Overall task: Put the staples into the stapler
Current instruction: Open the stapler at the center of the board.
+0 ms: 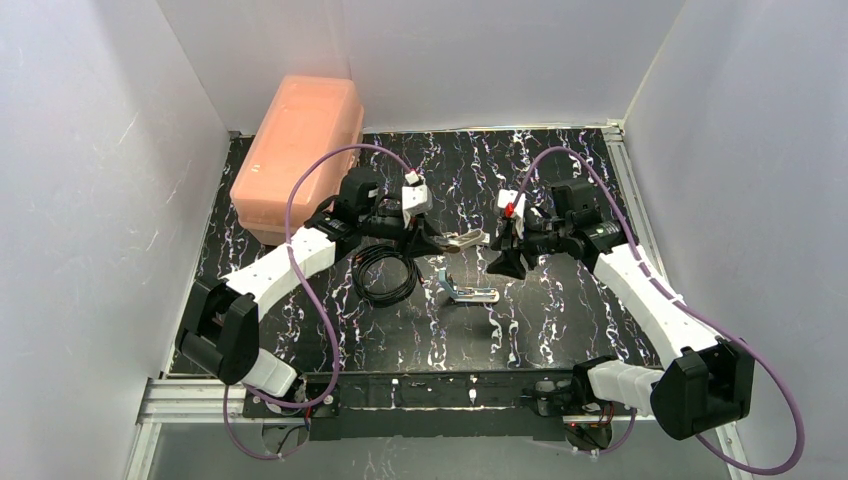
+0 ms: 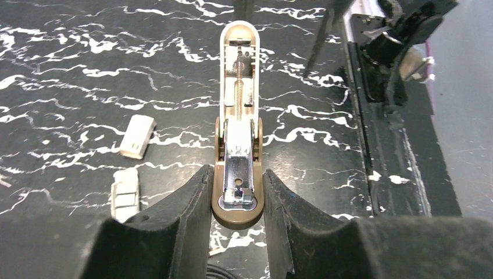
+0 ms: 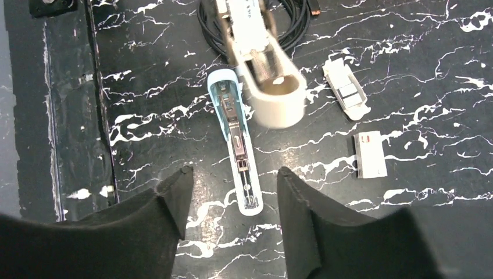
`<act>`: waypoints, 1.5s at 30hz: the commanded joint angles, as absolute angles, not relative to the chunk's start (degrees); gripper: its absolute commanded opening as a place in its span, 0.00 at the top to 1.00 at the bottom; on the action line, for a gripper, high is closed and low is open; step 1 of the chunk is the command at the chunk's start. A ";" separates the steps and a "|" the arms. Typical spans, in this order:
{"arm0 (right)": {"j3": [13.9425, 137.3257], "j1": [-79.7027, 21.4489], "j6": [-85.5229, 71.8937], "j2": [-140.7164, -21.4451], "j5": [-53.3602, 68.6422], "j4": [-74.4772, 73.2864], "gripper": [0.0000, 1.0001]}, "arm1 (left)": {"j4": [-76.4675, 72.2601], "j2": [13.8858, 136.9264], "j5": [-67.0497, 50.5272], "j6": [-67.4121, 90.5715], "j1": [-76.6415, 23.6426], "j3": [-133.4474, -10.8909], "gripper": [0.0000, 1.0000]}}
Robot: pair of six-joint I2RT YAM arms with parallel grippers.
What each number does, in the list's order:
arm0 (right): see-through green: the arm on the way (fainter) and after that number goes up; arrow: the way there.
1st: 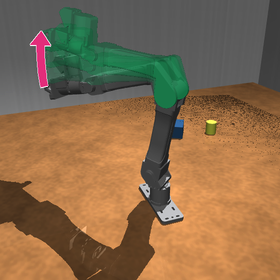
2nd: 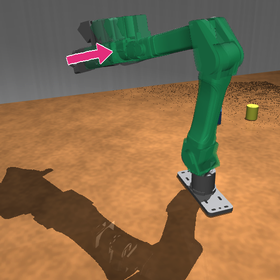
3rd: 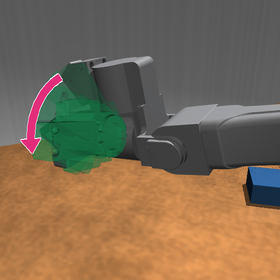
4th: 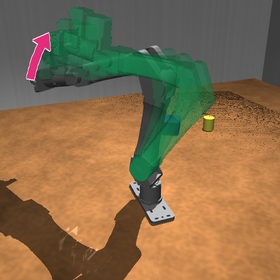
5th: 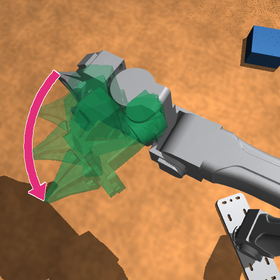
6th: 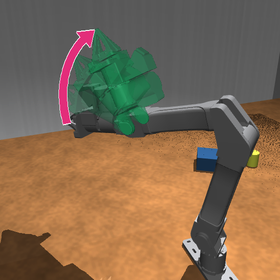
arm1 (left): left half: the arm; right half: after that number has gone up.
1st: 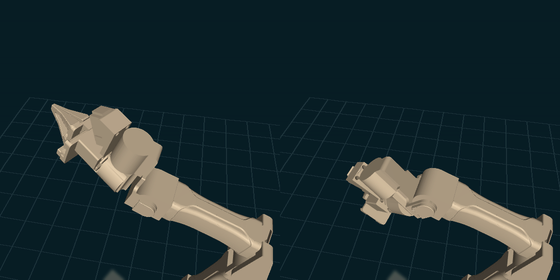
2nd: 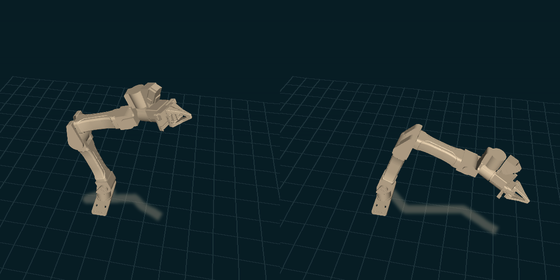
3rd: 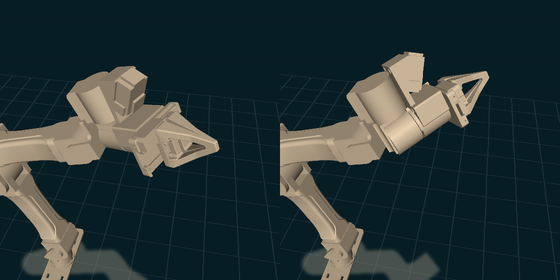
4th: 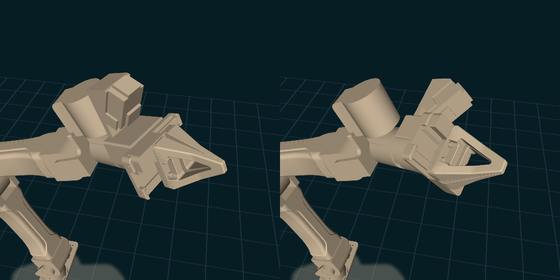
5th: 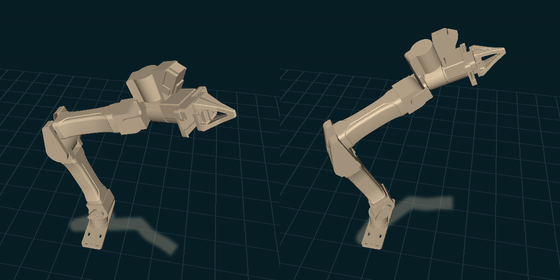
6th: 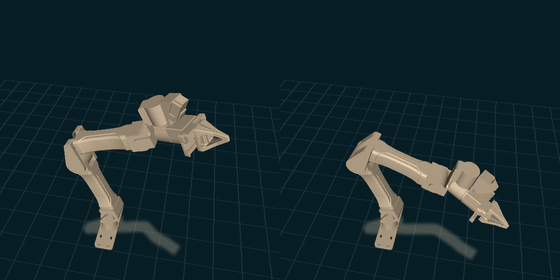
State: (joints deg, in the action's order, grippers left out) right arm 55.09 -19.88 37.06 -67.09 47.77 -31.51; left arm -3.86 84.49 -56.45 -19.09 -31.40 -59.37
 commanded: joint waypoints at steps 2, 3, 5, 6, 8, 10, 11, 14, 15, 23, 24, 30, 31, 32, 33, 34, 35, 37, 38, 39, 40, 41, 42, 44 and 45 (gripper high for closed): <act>60.88 -19.74 36.18 -67.33 46.89 -36.41 0.28 | -2.46 81.60 -53.63 -22.17 -30.66 -59.12 1.00; 61.88 -19.77 35.71 -67.52 46.92 -36.78 0.25 | -2.40 81.64 -53.34 -22.33 -30.67 -59.19 1.00; 62.87 -19.81 33.90 -67.79 46.60 -36.39 0.17 | -2.43 81.84 -52.55 -22.39 -30.75 -59.43 1.00; 63.25 -19.80 32.02 -67.97 46.02 -35.42 0.13 | -2.33 82.02 -52.14 -22.55 -30.95 -59.57 1.00; 63.99 -19.93 26.94 -68.78 43.16 -32.15 0.09 | -2.11 82.45 -51.10 -22.90 -31.46 -60.06 1.00; 65.45 -19.93 22.19 -70.17 39.64 -29.62 0.08 | -1.71 82.73 -50.16 -23.25 -31.99 -60.64 1.00; 66.49 -19.93 20.79 -71.15 39.07 -29.56 0.08 | -1.72 82.85 -49.83 -23.29 -32.26 -60.84 1.00; 69.19 -19.88 16.01 -74.17 39.23 -29.35 0.08 | -1.85 83.27 -48.44 -23.29 -32.88 -61.13 1.00; 69.73 -19.93 14.93 -75.04 39.54 -29.43 0.08 | -1.89 83.40 -47.78 -23.33 -33.06 -61.20 1.00; 69.20 -19.76 8.56 -79.28 42.48 -26.86 0.07 | -1.70 84.19 -44.51 -24.29 -34.60 -61.39 1.00; 68.95 -19.77 8.13 -79.65 43.03 -26.56 0.08 | -1.72 84.20 -44.31 -24.33 -34.69 -61.43 1.00; 65.69 -19.68 5.40 -81.72 48.77 -22.81 0.16 | -1.74 84.55 -43.67 -24.41 -34.88 -61.61 1.00; 65.39 -19.55 5.11 -82.20 49.45 -22.44 0.20 | -1.71 84.53 -43.60 -24.43 -34.97 -61.61 1.00; 65.20 -19.50 4.70 -82.63 49.92 -22.07 0.23 | -1.65 84.48 -43.54 -24.59 -35.04 -61.60 1.00; 65.07 -19.41 4.26 -83.06 50.59 -21.60 0.27 | -1.57 84.56 -43.43 -24.68 -35.07 -61.56 1.00; 64.98 -19.30 3.69 -83.44 51.06 -20.94 0.31 | -1.51 84.55 -43.28 -24.84 -35.13 -61.60 1.00; 64.95 -19.25 3.21 -83.86 51.54 -20.58 0.33 | -1.50 84.49 -43.29 -24.87 -35.15 -61.53 1.00; 64.82 -19.17 2.23 -84.48 52.31 -19.71 0.35 | -1.47 84.60 -43.26 -24.99 -35.24 -61.58 1.00; 64.73 -19.00 1.75 -84.79 52.56 -19.16 0.35 | -1.48 84.64 -43.25 -25.11 -35.29 -61.61 1.00; 64.57 -18.82 1.24 -85.08 53.03 -18.71 0.36 | -1.39 84.74 -43.25 -25.29 -35.33 -61.61 1.00; 64.41 -18.67 0.72 -85.34 53.53 -18.15 0.38 | -1.36 84.80 -43.18 -25.27 -35.38 -61.52 1.00; 64.22 -18.36 0.47 -85.54 54.04 -17.54 0.41 | -1.40 84.81 -43.16 -25.38 -35.41 -61.43 1.00; 63.94 -18.12 -0.59 -85.72 54.39 -17.12 0.44 | -1.38 84.86 -43.08 -25.52 -35.42 -61.44 1.00; 63.52 -17.65 -1.57 -85.86 54.88 -16.28 0.50 | -1.34 84.82 -42.92 -25.70 -35.42 -61.35 1.00; 63.28 -17.33 -2.01 -85.87 54.99 -15.88 0.53 | -1.28 84.81 -42.89 -25.82 -35.41 -61.35 1.00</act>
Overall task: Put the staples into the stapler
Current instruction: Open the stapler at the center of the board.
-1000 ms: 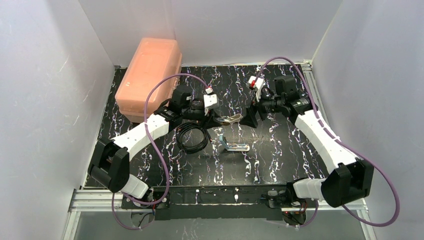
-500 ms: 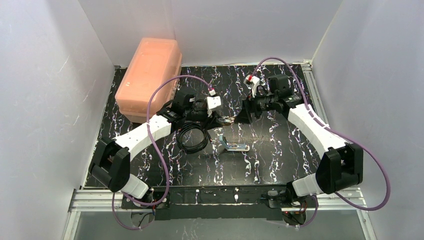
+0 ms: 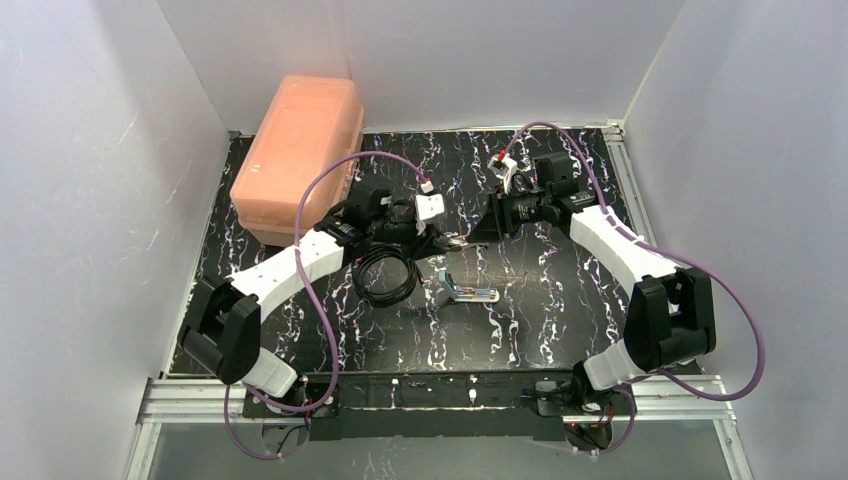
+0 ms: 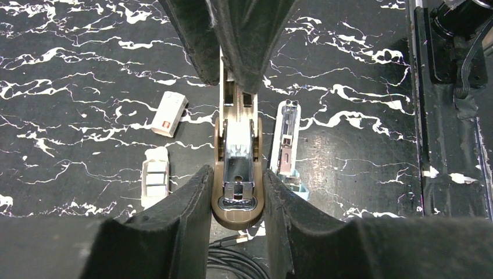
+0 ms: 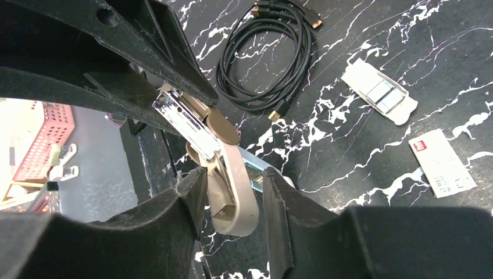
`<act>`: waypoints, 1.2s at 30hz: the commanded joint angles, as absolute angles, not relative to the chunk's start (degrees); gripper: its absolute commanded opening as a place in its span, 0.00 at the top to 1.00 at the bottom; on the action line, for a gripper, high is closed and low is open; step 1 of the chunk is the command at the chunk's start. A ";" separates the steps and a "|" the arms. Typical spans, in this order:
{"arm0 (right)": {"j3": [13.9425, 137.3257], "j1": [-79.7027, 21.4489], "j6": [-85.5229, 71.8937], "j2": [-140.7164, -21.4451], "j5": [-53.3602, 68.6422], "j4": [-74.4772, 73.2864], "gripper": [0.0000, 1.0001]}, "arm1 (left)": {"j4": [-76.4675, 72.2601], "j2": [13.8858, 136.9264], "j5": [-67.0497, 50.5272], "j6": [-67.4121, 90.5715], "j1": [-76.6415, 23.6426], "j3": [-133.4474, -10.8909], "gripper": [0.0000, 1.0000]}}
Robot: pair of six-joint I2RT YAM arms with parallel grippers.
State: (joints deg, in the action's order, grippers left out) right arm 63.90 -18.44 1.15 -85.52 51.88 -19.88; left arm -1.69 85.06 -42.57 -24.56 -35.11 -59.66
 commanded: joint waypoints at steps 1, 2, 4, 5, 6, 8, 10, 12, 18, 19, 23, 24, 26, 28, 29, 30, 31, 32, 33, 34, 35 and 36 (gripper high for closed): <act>63.08 -16.91 -2.48 -85.93 55.39 -15.32 0.56 | -1.31 84.79 -42.83 -25.82 -35.42 -61.33 1.00; 62.93 -16.66 -3.00 -85.91 55.64 -14.82 0.61 | -1.31 84.88 -42.74 -25.86 -35.42 -61.25 1.00; 62.59 -16.24 -3.86 -85.87 55.89 -14.20 0.69 | -1.27 85.05 -42.57 -25.88 -35.42 -61.26 1.00; 62.43 -16.03 -4.15 -85.79 55.83 -14.04 0.74 | -1.17 85.14 -42.50 -25.87 -35.42 -61.26 1.00; 62.10 -15.77 -4.38 -85.62 55.69 -13.69 0.80 | -1.27 85.26 -42.39 -25.88 -35.38 -61.24 1.00; 61.53 -15.31 -4.92 -85.16 55.28 -13.17 0.92 | -1.28 85.43 -42.12 -25.87 -35.42 -61.31 1.00; 60.99 -15.03 -4.99 -84.46 54.38 -13.04 0.99 | -1.08 85.80 -41.92 -25.80 -35.42 -61.68 0.93; 60.63 -14.81 -4.86 -83.76 53.62 -13.03 0.99 | -0.94 86.27 -41.68 -25.62 -35.42 -62.05 0.86; 60.59 -14.21 -1.24 -81.35 48.91 -16.30 0.99 | -1.41 87.66 -40.65 -24.47 -35.76 -63.19 0.56; 60.63 -13.96 -0.47 -80.98 47.70 -17.22 0.99 | -1.33 87.97 -40.54 -24.50 -35.85 -63.39 0.51; 60.37 -11.07 -0.09 -79.90 45.46 -18.90 0.99 | -1.41 88.74 -39.90 -23.98 -35.90 -64.12 0.38; 60.49 -10.12 1.01 -79.88 45.07 -19.67 0.99 | -1.26 88.82 -39.78 -24.06 -35.93 -64.41 0.35; 60.85 -8.11 2.63 -80.19 43.76 -21.73 0.99 | -0.80 88.69 -39.31 -23.98 -35.86 -64.73 0.31; 61.14 -6.34 4.27 -80.84 42.46 -23.80 0.99 | -0.36 88.20 -38.28 -24.68 -35.86 -64.80 0.27; 61.28 -5.30 5.01 -81.25 41.44 -24.76 0.99 | -0.33 87.79 -37.82 -25.16 -35.82 -64.57 0.26; 61.35 -4.30 5.80 -81.82 40.34 -25.56 0.99 | -0.27 87.32 -37.43 -25.59 -35.78 -64.26 0.25; 61.39 -3.14 6.36 -82.42 39.28 -26.13 0.99 | -0.40 86.80 -37.12 -25.92 -35.77 -63.91 0.23; 61.46 -2.08 6.75 -83.09 38.09 -26.43 0.99 | -0.39 86.37 -36.80 -26.11 -35.77 -63.62 0.22; 61.55 -1.21 6.91 -83.85 37.13 -26.59 0.99 | -0.33 86.13 -36.65 -26.30 -35.69 -63.54 0.20; 61.78 -0.57 7.13 -84.68 35.86 -26.79 0.99 | 0.44 85.93 -36.50 -26.47 -35.68 -63.61 0.19; 62.20 -0.52 7.59 -85.45 34.11 -27.13 0.99 | 1.75 85.81 -36.17 -26.75 -35.68 -63.77 0.18; 62.49 -0.52 8.17 -86.15 32.71 -27.34 0.99 | 2.57 85.79 -35.55 -26.88 -35.68 -63.95 0.18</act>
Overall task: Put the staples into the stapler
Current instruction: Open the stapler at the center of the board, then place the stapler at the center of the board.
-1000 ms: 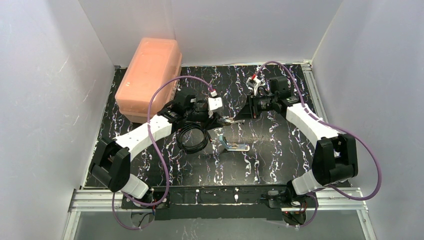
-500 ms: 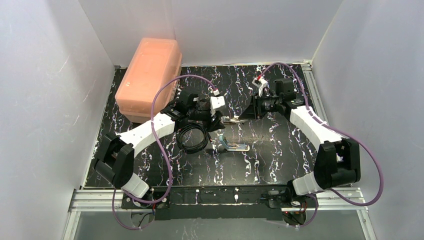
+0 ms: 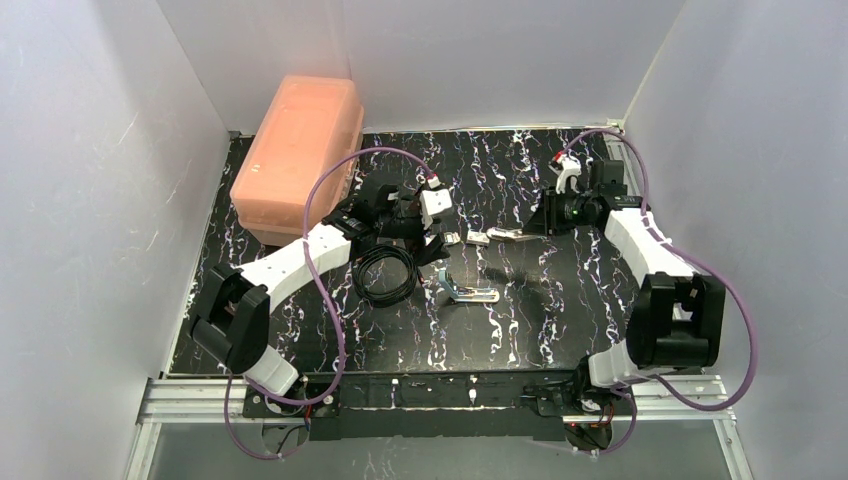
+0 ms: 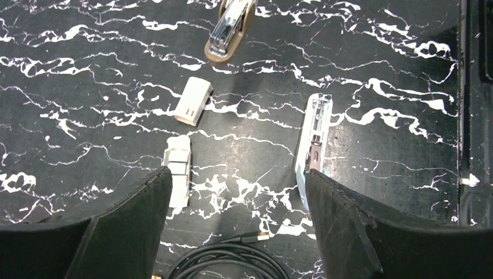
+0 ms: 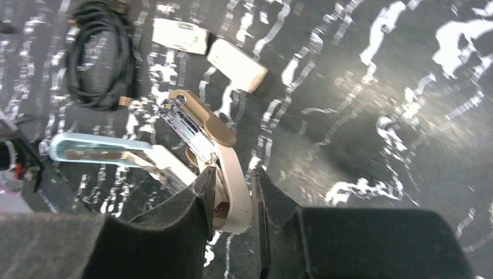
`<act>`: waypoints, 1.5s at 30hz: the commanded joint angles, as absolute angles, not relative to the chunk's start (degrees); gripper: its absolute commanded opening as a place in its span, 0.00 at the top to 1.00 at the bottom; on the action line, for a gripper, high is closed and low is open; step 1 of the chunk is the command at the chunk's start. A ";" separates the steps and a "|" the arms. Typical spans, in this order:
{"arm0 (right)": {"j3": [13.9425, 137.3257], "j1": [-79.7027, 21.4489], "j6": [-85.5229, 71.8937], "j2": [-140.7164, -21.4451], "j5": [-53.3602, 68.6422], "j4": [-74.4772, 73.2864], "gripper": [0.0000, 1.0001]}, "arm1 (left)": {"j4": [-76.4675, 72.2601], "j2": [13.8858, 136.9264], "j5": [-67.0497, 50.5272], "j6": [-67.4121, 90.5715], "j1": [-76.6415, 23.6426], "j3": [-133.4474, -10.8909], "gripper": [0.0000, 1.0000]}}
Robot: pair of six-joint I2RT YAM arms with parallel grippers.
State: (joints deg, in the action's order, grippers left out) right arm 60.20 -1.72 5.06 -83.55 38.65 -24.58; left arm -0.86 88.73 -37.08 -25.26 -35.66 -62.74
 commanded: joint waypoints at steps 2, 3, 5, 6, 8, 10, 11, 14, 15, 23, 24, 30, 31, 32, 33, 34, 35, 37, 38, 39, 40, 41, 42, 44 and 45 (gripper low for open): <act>62.62 -0.47 9.05 -87.24 30.03 -26.75 0.99 | 4.41 85.78 -33.43 -26.64 -35.68 -64.78 0.16; 62.48 0.28 9.36 -87.59 29.01 -26.13 0.99 | 5.43 85.84 -32.36 -26.68 -35.68 -65.23 0.16; 62.15 1.11 10.01 -88.30 27.56 -24.62 0.99 | 7.03 85.74 -31.45 -26.95 -35.68 -65.79 0.15; 62.10 1.18 10.53 -89.08 27.30 -24.13 0.99 | 7.31 85.58 -31.39 -27.09 -35.62 -65.84 0.15; 62.39 1.59 11.53 -90.66 27.43 -23.89 0.99 | 7.48 84.81 -31.71 -27.11 -35.60 -65.51 0.14; 62.56 2.03 12.82 -92.38 28.03 -23.67 0.99 | 7.72 84.44 -32.26 -27.09 -35.60 -65.39 0.14; 62.77 2.43 13.39 -93.33 28.50 -23.72 0.99 | 7.80 84.38 -32.38 -26.96 -35.60 -65.37 0.14; 63.07 3.43 15.77 -96.05 30.90 -24.18 0.99 | 8.21 84.31 -32.33 -26.30 -35.55 -65.30 0.13; 63.22 3.71 16.59 -96.88 31.79 -24.42 0.98 | 8.28 84.36 -32.08 -26.02 -35.59 -65.28 0.13; 62.11 5.18 20.22 -98.27 33.94 -23.39 0.87 | 10.00 85.30 -31.62 -24.48 -35.25 -66.40 0.06; 62.08 5.28 20.36 -98.22 34.15 -23.35 0.85 | 10.23 85.53 -31.33 -24.21 -35.24 -66.49 0.06; 62.48 5.42 20.75 -96.84 34.52 -23.48 0.65 | 11.36 87.29 -30.37 -23.27 -34.77 -67.49 0.04; 62.61 5.46 20.68 -96.59 34.58 -23.54 0.63 | 11.09 87.43 -30.33 -23.07 -34.68 -67.42 0.04; 62.75 5.43 20.47 -96.37 34.62 -23.53 0.60 | 10.88 87.45 -30.25 -22.96 -34.57 -67.23 0.04; 62.96 5.45 20.33 -96.26 34.63 -23.67 0.58 | 10.73 87.49 -30.16 -22.94 -34.54 -67.24 0.04; 63.12 5.45 20.24 -96.12 34.63 -23.84 0.55 | 10.60 87.52 -30.08 -22.82 -34.46 -67.10 0.04; 63.31 5.42 20.15 -96.07 34.63 -23.96 0.53 | 10.50 87.55 -30.01 -22.80 -34.39 -67.04 0.04; 63.51 5.47 20.01 -95.90 34.58 -24.07 0.48 | 10.30 87.66 -29.80 -22.70 -34.28 -66.79 0.04; 63.49 5.45 19.89 -95.81 34.55 -24.04 0.45 | 10.04 87.68 -29.75 -22.68 -34.20 -66.63 0.04; 63.53 5.48 19.79 -95.61 34.48 -24.01 0.43 | 9.78 87.79 -29.65 -22.61 -34.15 -66.49 0.04; 63.56 5.45 19.66 -95.44 34.41 -23.89 0.41 | 9.54 87.91 -29.55 -22.59 -34.04 -66.45 0.03; 63.67 5.45 19.54 -95.22 34.31 -23.74 0.39 | 9.59 88.08 -29.56 -22.59 -33.95 -66.51 0.03; 63.91 5.44 19.44 -94.94 34.20 -23.61 0.38 | 9.77 88.38 -29.49 -22.59 -33.81 -66.65 0.03; 64.46 5.42 19.22 -94.18 33.94 -23.17 0.35 | 10.49 89.22 -29.53 -22.30 -33.46 -67.40 0.02; 64.84 5.50 19.06 -93.83 33.86 -22.90 0.34 | 10.86 89.58 -29.60 -22.06 -33.15 -67.78 0.02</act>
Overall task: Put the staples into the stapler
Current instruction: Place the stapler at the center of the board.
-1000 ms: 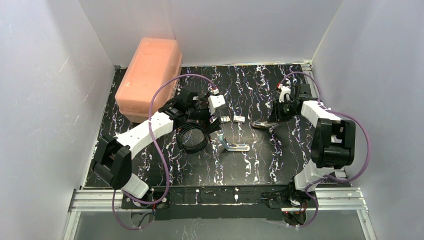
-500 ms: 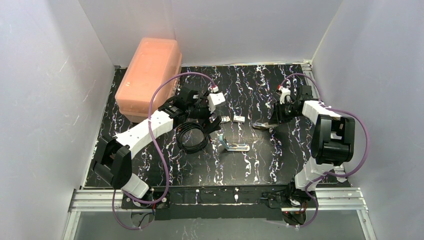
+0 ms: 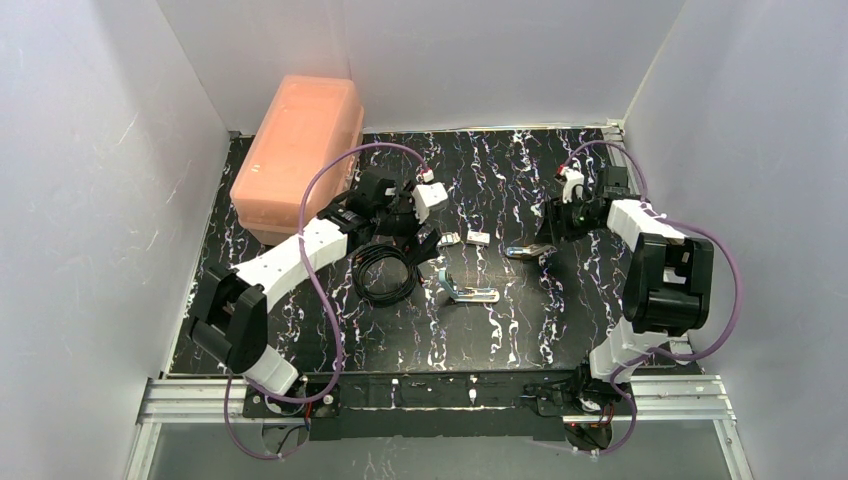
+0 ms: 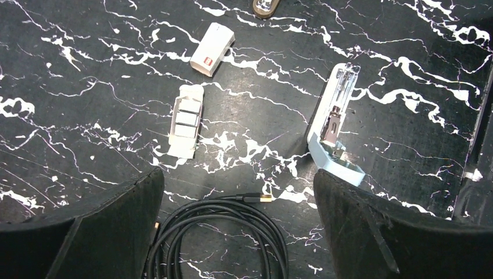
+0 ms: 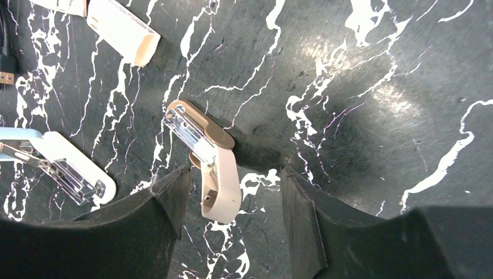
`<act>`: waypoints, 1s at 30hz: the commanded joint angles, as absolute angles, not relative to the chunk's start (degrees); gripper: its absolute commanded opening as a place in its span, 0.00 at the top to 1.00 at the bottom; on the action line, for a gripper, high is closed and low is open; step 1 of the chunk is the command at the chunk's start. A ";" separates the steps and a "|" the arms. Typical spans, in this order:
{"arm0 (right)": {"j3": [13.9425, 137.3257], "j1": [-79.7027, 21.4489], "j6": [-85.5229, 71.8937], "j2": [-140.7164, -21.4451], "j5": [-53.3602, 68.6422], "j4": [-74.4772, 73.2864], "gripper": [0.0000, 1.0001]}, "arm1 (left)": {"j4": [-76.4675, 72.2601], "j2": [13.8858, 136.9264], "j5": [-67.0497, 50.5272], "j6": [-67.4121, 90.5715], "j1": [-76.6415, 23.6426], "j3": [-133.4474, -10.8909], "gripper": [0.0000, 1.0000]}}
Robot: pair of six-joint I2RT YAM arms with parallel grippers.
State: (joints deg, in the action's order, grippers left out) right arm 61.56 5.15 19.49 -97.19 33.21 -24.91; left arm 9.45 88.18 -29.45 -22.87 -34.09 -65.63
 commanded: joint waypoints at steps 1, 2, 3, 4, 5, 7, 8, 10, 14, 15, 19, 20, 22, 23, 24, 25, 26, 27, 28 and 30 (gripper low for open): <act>65.31 5.41 18.94 -93.44 33.82 -22.76 0.34 | 11.21 90.17 -29.70 -21.83 -32.90 -68.23 0.01; 65.83 5.37 18.92 -93.06 33.76 -22.63 0.33 | 11.50 90.82 -29.79 -21.61 -32.56 -68.70 0.02; 66.36 5.36 18.90 -92.74 33.75 -22.55 0.33 | 11.90 91.44 -29.99 -21.34 -32.33 -69.23 0.02; 66.90 5.36 18.91 -92.32 33.83 -22.39 0.33 | 12.44 92.28 -30.05 -21.20 -32.14 -69.85 0.02; 67.46 5.41 18.94 -91.94 33.95 -22.27 0.33 | 12.86 93.24 -29.95 -20.98 -31.97 -70.44 0.02; 68.47 5.17 18.75 -91.21 34.54 -22.18 0.33 | 14.12 95.41 -29.76 -20.91 -31.67 -72.12 0.02; 68.99 4.92 18.75 -90.84 34.69 -22.16 0.33 | 14.76 96.54 -29.67 -20.92 -31.58 -73.08 0.02; 69.78 3.91 18.88 -90.06 34.67 -21.91 0.34 | 15.72 98.95 -29.60 -20.85 -31.39 -74.91 0.03; 70.92 0.22 18.83 -89.03 32.89 -21.31 0.35 | 15.89 103.10 -30.02 -19.65 -31.12 -77.77 0.09; 71.23 -2.30 18.81 -88.91 31.97 -21.23 0.36 | 15.57 104.02 -30.05 -18.85 -31.11 -78.07 0.10; 72.54 -8.91 18.45 -89.37 28.64 -19.91 0.37 | 12.78 105.46 -30.22 -17.70 -30.94 -77.73 0.12; 73.03 -10.08 18.07 -89.92 28.38 -19.79 0.37 | 12.79 106.25 -30.17 -17.82 -30.96 -78.06 0.13; 74.13 -11.26 17.30 -90.90 28.89 -20.17 0.37 | 13.88 108.36 -30.21 -18.31 -30.94 -79.58 0.13; 74.44 -11.54 17.02 -91.29 29.34 -20.41 0.37 | 14.48 109.59 -30.34 -18.60 -30.94 -80.38 0.14; 74.60 -11.70 16.76 -91.50 29.88 -20.49 0.37 | 15.00 110.78 -30.32 -19.29 -30.94 -81.24 0.14; 74.55 -11.70 16.71 -91.57 30.43 -20.69 0.37 | 15.36 111.92 -30.48 -20.15 -30.94 -81.94 0.14; 74.35 -11.71 16.70 -91.51 30.76 -20.79 0.37 | 15.70 112.96 -30.65 -21.19 -30.94 -82.48 0.14; 74.02 -11.71 16.78 -91.38 30.98 -20.81 0.37 | 15.80 113.73 -30.67 -21.96 -30.94 -82.98 0.14; 73.58 -11.68 16.91 -91.14 31.06 -20.80 0.37 | 16.01 114.42 -30.59 -22.94 -30.94 -83.57 0.13; 72.51 -11.73 17.13 -90.63 31.29 -20.91 0.37 | 16.21 115.53 -30.11 -24.81 -30.94 -84.39 0.12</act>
